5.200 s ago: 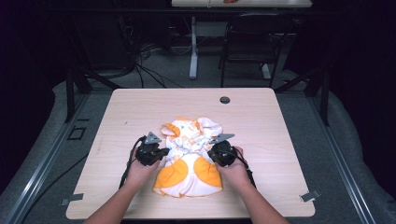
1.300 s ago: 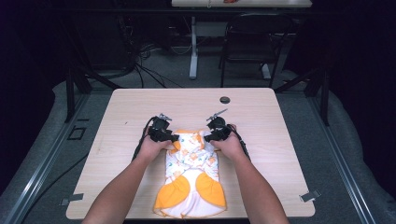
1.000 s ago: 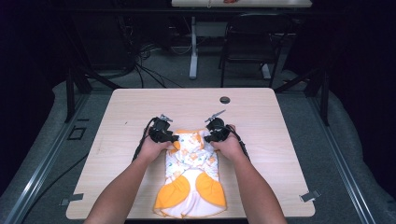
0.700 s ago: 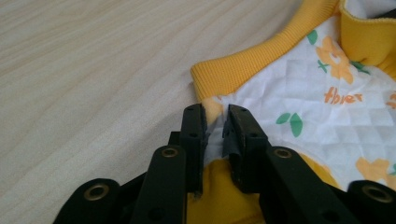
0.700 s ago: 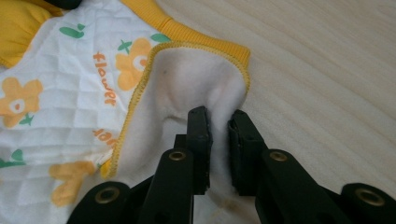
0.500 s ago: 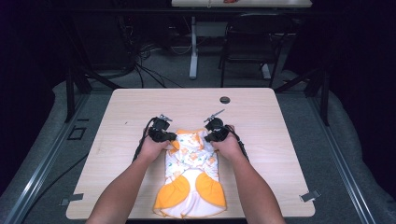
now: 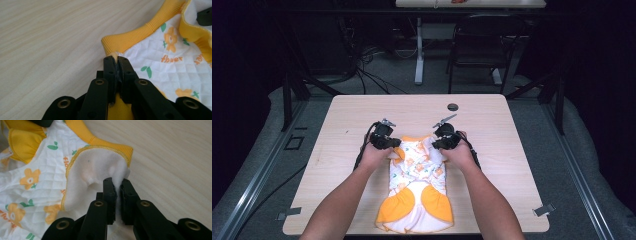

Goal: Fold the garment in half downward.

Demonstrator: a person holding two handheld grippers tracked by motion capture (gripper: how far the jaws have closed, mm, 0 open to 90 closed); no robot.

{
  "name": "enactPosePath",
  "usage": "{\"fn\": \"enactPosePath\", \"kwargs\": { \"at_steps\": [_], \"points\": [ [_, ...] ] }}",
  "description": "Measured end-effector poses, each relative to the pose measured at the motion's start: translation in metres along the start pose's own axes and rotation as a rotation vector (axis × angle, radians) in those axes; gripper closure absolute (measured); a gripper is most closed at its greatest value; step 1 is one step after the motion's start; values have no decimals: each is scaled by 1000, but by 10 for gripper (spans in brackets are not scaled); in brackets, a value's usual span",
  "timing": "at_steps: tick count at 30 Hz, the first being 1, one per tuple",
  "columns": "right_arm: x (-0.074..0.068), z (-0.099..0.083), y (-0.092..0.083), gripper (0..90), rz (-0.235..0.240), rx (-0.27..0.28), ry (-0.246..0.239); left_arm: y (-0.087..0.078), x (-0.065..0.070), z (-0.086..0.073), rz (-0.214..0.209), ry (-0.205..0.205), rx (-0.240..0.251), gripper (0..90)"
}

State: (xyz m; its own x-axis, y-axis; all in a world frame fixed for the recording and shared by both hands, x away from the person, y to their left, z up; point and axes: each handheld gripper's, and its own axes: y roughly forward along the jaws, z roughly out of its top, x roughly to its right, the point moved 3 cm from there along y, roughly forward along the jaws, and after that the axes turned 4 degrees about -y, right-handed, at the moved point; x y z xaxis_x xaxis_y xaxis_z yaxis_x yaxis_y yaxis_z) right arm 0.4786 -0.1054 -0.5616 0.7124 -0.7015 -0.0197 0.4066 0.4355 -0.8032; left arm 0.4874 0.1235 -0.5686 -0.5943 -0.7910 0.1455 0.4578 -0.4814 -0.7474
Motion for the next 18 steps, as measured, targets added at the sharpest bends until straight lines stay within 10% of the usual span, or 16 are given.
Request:
{"fn": "enactPosePath", "kwargs": {
  "at_steps": [18],
  "points": [
    [-14,36,-43,840,-80,86,-95,-54,1,29,41,37,148,863]
  ]
}}
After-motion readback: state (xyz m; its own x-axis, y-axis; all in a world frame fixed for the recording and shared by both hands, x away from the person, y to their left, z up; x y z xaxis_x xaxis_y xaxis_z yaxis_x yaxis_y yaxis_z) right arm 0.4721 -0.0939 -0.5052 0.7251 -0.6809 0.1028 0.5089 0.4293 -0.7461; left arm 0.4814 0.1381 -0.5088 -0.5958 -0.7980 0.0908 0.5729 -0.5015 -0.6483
